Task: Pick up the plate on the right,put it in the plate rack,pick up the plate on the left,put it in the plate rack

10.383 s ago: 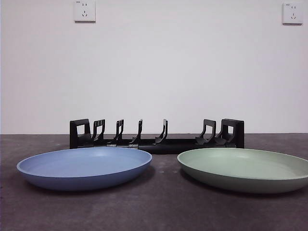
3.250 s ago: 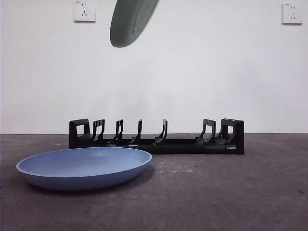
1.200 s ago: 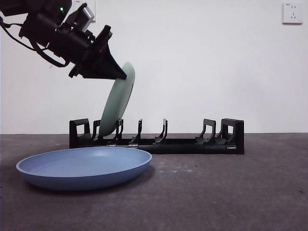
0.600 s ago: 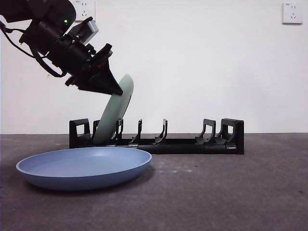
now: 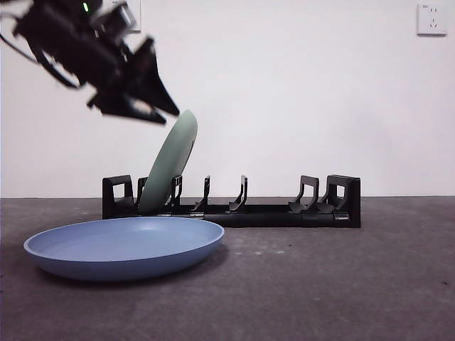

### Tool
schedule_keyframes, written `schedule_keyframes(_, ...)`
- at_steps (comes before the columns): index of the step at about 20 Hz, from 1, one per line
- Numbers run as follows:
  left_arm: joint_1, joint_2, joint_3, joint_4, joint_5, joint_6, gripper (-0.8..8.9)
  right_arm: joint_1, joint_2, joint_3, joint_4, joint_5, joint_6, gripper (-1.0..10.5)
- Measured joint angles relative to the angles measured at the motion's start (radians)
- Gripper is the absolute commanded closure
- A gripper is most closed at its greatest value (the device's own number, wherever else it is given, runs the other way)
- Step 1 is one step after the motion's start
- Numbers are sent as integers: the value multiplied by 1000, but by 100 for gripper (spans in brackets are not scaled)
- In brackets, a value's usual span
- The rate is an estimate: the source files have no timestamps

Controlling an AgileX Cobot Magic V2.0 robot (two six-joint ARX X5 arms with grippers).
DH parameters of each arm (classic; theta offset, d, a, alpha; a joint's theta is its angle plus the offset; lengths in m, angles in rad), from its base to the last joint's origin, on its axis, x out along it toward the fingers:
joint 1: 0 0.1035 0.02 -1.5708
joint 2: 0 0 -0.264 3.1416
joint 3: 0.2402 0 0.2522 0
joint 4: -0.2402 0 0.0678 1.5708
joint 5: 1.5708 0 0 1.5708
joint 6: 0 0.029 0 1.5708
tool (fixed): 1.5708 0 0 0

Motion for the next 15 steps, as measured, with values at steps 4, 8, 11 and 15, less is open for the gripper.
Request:
schedule_keyframes(4,0,-174,0,-91,0,9,619,0,2,0,0,0,0,568)
schedule_keyframes(8,-1,-394,0,-264,0,105,614,1,25,-2,0,-23,0,567)
schedule_keyframes(11,-3,-566,0,-410,-1,203,600,38,70,-7,0,-51,0,567)
schedule_keyframes(15,-3,-770,0,-573,-3,302,462,126,188,-8,0,-52,0,567)
